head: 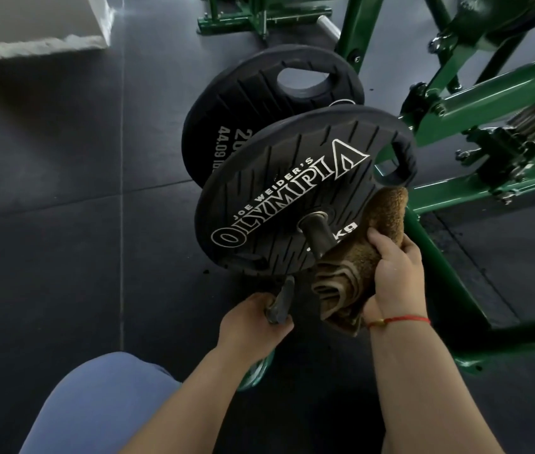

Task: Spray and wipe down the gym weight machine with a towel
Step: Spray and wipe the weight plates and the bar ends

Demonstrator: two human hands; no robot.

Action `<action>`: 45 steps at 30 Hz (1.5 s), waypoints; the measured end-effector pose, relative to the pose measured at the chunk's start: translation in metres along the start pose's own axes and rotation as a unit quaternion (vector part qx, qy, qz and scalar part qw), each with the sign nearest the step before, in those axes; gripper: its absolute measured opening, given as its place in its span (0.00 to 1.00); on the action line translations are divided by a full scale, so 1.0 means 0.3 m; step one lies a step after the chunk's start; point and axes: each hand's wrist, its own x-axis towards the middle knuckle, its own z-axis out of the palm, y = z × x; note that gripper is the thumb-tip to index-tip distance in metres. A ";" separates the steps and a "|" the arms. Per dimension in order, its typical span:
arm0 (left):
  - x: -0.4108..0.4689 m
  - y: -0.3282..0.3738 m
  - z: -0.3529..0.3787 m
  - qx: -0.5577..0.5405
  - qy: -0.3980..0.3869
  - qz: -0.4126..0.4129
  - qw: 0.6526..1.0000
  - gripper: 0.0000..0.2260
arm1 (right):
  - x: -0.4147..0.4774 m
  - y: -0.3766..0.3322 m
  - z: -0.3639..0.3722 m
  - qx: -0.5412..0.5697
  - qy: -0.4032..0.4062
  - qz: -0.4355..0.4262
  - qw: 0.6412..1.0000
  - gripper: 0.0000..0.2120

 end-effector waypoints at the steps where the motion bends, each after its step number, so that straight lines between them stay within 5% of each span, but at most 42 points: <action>1: 0.011 0.002 0.004 0.006 -0.011 0.002 1.000 0.07 | -0.002 -0.006 -0.012 0.002 0.000 0.002 1.000 0.23; 16: 0.189 0.156 0.114 0.075 -0.071 0.090 0.991 0.09 | -0.018 -0.078 -0.180 0.026 0.040 0.016 0.999 0.23; 23: 0.235 0.155 0.206 0.059 -0.017 0.081 0.995 0.11 | 0.000 -0.068 -0.228 0.023 0.058 0.014 0.998 0.22; 30: 0.194 0.068 0.277 0.011 0.006 0.063 0.998 0.25 | 0.024 -0.053 -0.245 0.021 0.051 0.030 0.998 0.22; 37: 0.190 0.000 0.320 0.058 -0.052 -0.014 0.997 0.37 | 0.027 -0.054 -0.207 -0.015 0.013 0.005 1.000 0.23; 45: 0.154 -0.056 0.303 0.085 -0.079 -0.020 0.993 0.41 | 0.035 -0.051 -0.134 -0.084 -0.045 -0.025 0.995 0.28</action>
